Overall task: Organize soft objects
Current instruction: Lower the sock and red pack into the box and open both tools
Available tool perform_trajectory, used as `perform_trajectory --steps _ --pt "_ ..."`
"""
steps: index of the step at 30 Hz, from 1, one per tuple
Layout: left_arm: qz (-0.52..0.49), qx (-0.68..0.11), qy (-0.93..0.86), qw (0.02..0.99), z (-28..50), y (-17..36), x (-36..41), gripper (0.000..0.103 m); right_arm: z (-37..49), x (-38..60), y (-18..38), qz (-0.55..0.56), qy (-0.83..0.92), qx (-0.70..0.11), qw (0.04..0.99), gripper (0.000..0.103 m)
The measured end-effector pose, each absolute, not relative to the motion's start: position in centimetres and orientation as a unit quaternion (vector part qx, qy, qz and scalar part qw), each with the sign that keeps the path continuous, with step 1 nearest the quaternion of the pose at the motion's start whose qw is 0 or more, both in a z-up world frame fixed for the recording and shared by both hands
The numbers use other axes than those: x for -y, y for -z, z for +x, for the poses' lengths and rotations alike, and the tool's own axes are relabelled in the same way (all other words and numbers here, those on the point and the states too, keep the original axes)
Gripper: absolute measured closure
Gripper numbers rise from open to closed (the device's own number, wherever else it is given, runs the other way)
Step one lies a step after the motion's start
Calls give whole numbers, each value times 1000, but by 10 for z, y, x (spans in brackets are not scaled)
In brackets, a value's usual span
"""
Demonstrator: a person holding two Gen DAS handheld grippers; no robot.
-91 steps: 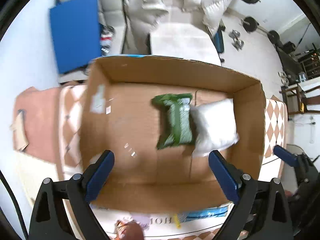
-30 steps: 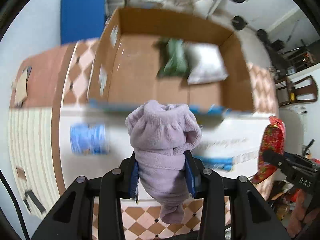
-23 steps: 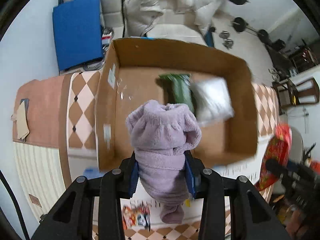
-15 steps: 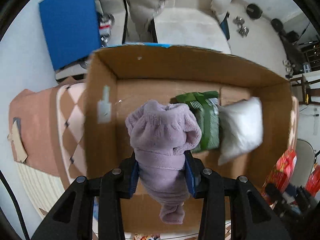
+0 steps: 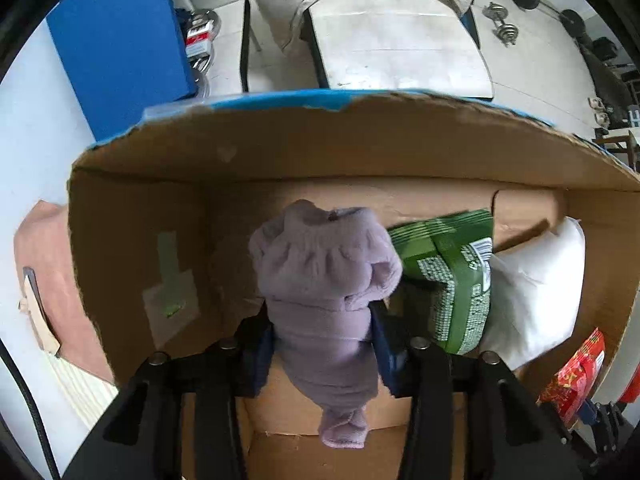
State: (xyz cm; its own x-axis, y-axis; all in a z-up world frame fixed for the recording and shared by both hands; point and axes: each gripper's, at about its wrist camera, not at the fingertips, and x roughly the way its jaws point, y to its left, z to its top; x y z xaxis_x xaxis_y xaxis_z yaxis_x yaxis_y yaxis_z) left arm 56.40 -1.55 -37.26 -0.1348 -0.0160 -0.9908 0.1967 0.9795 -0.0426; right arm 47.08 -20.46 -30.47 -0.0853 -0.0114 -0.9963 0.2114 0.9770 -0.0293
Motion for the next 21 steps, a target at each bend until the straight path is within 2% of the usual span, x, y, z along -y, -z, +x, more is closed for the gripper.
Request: perform_trajectory --steps 3,4,7,9,11,13,14,21 --pt "44 -756 86 647 565 367 13 48 474 202 312 54 83 -747 658 54" --pt "45 -754 86 650 566 364 13 38 477 202 315 49 83 -751 654 50" --pt "50 -742 93 662 562 347 14 19 480 199 309 52 76 -747 659 31" --pt "56 -732 93 673 558 334 13 13 481 198 303 57 72 -743 662 23" --pt "62 -724 89 681 553 324 11 13 483 196 296 56 70 -739 667 14" --pt "56 -716 88 691 546 312 7 5 483 195 290 51 67 -733 675 4" --pt "52 -711 90 695 542 307 5 4 483 193 287 50 65 -731 677 0" --pt "58 -668 93 736 498 261 -9 4 477 179 253 33 70 -692 718 0"
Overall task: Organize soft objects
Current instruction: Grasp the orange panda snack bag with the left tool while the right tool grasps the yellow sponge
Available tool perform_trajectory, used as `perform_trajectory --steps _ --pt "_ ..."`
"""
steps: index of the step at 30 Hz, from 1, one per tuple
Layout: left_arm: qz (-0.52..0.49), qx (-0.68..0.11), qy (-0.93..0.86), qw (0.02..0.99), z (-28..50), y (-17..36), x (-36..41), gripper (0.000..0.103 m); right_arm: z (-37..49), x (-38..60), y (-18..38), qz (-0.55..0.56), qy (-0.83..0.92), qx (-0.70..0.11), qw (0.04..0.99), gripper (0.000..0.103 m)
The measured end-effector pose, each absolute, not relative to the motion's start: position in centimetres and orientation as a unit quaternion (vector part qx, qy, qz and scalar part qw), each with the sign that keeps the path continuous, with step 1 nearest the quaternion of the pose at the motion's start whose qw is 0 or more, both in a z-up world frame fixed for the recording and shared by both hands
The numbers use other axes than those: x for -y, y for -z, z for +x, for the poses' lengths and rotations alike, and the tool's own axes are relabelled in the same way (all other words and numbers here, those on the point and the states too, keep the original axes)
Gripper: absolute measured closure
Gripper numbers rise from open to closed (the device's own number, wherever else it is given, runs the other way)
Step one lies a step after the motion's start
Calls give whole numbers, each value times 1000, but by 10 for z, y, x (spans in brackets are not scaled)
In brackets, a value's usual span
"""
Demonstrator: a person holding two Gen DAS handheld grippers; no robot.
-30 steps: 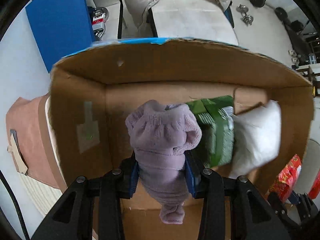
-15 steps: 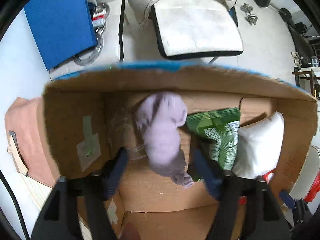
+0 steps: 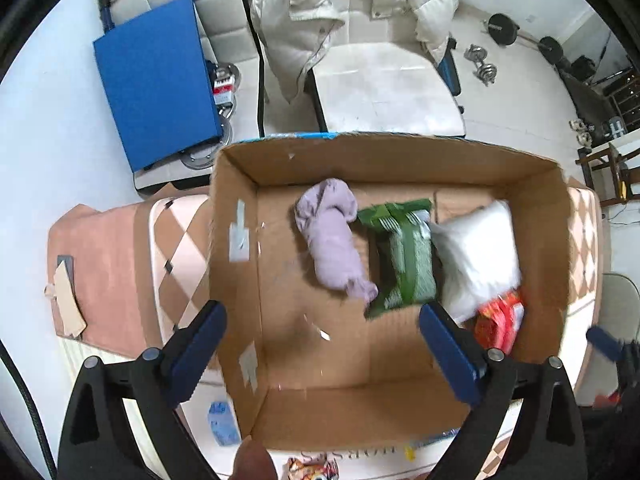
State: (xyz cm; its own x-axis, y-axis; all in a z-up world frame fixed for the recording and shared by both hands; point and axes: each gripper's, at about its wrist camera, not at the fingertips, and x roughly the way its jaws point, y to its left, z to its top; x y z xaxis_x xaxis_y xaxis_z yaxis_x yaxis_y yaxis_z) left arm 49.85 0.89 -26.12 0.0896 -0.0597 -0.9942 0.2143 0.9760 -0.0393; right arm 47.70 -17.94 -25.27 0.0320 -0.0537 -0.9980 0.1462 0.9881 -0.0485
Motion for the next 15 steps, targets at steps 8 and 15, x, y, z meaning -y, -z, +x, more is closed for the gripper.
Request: perform_trajectory --steps 8,15 --pt "72 -644 105 754 407 225 -33 4 439 166 201 27 49 -646 761 0" --pt "159 -663 103 724 295 291 -69 4 357 151 220 33 10 -670 741 0"
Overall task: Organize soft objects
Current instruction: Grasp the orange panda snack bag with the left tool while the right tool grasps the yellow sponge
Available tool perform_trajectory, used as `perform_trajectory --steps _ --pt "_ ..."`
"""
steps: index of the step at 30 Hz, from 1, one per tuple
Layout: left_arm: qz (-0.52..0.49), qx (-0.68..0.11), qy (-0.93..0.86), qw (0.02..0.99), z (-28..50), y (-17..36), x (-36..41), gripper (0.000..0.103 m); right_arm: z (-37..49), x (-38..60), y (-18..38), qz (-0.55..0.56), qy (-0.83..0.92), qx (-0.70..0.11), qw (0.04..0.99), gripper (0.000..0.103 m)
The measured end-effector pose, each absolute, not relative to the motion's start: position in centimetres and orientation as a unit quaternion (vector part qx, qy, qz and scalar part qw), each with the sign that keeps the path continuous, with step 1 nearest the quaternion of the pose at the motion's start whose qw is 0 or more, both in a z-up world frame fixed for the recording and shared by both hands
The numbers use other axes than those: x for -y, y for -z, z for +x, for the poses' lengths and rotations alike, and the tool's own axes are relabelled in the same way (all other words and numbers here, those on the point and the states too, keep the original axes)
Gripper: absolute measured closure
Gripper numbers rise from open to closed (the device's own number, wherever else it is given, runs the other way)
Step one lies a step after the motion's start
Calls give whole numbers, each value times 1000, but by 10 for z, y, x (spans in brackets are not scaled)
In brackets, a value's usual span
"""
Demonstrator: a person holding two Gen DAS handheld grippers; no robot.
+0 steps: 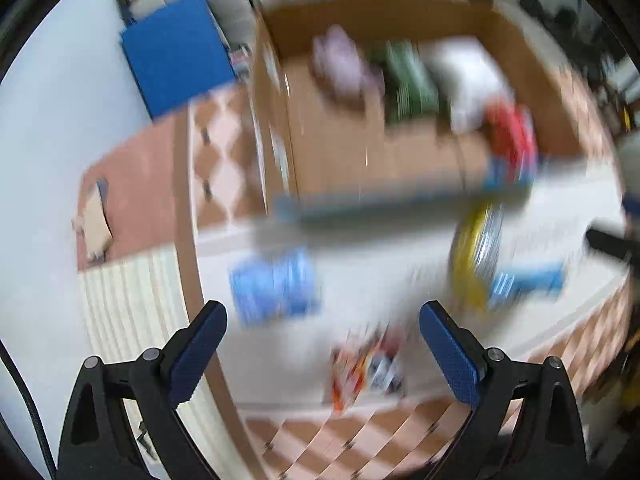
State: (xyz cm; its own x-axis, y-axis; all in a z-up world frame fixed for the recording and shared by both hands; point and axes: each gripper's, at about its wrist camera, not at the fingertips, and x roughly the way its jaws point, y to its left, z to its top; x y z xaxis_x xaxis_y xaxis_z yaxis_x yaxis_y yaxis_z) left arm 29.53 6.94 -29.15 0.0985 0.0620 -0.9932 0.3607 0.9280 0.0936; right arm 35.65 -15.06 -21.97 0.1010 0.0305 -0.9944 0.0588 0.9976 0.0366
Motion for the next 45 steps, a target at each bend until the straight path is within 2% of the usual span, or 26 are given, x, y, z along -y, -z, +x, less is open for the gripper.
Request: perform_trajectory --steps 4,7,12,14,15,16,18,23,29,31,33,36,38,45 --pt "216 -693 156 670 251 343 -80 4 323 146 263 56 -15 -710 702 0" --pt "277 -684 202 644 227 366 -75 4 305 145 289 60 -18 -730 680 0" --pt "352 -680 237 598 214 407 -51 4 288 140 307 49 -19 -739 671 0" --pt "348 -688 240 591 218 422 -43 9 287 139 310 48 -19 -738 672 0" --pt "341 -694 238 588 221 427 -40 21 288 139 311 46 -18 -738 673 0" --pt "329 -704 236 583 224 431 -38 36 288 140 312 46 -14 -737 674 0" --pt "307 -717 223 585 230 436 -35 44 293 143 315 59 -8 -735 676 3" --pt "152 -778 143 593 258 443 -59 44 316 150 336 118 20 -729 674 14" --pt "-35 -802 88 590 275 446 -97 44 340 140 371 172 40 -726 665 14" --pt "-51 -801 87 590 276 446 -101 43 344 133 381 172 40 -731 659 23" --pt "-50 -801 91 589 275 447 -105 43 344 126 391 167 36 -742 648 46" --pt "-56 -803 100 584 277 447 -109 42 333 118 397 144 33 -756 637 61" --pt "-58 -803 103 584 274 449 -110 42 320 117 396 132 25 -764 632 64" --pt "-37 -798 97 593 274 451 -110 42 275 126 391 108 6 -783 613 63"
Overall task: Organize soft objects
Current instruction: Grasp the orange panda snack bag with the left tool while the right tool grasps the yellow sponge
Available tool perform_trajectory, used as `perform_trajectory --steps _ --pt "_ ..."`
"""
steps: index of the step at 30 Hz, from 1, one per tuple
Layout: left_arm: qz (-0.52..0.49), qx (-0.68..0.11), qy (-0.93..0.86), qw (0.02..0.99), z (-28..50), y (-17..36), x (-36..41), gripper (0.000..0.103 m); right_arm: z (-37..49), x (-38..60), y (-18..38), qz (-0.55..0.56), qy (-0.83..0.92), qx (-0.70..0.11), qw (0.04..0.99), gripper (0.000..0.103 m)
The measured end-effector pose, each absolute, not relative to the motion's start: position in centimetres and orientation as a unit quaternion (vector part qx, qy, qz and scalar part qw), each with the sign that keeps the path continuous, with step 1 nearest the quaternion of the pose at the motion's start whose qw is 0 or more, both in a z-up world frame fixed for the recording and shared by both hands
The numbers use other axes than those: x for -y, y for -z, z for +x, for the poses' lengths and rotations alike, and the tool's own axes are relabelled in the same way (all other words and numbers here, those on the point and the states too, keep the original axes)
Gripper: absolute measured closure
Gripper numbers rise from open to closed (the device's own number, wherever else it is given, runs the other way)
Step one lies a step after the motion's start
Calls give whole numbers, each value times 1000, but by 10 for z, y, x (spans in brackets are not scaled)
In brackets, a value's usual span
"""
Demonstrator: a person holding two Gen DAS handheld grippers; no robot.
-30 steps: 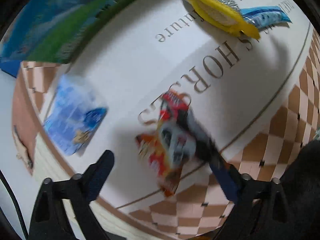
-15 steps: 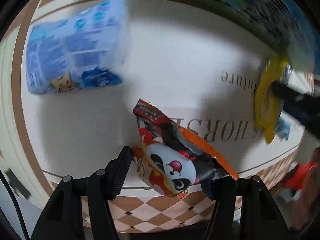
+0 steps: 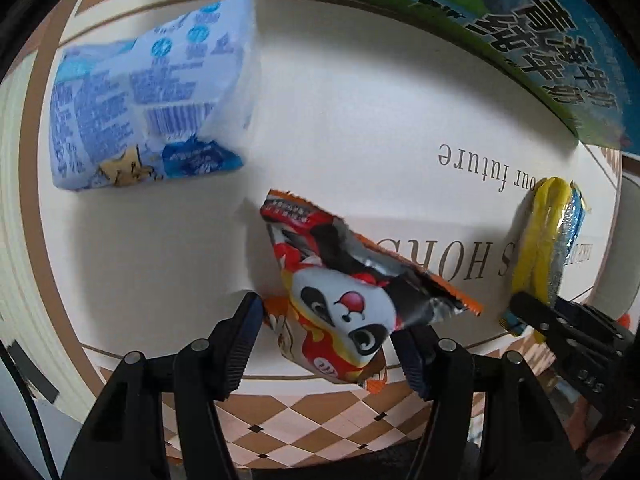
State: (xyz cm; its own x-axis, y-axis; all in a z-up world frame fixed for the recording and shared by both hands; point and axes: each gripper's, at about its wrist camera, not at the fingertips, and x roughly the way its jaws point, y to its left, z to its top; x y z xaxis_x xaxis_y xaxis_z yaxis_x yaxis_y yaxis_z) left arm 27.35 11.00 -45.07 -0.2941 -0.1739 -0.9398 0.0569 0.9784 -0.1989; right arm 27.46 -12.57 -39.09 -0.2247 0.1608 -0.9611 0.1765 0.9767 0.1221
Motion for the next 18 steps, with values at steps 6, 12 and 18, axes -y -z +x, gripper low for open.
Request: perform_trajectory --steps 6,12,18 --pt "-10 -795 87 600 271 446 -90 42 276 142 373 140 16 -755 640 41" --pt "-6 -793 75 605 266 443 -75 42 287 141 380 148 20 -761 631 41" --pt "-14 -782 60 621 266 439 -79 48 291 145 393 150 32 -766 625 50"
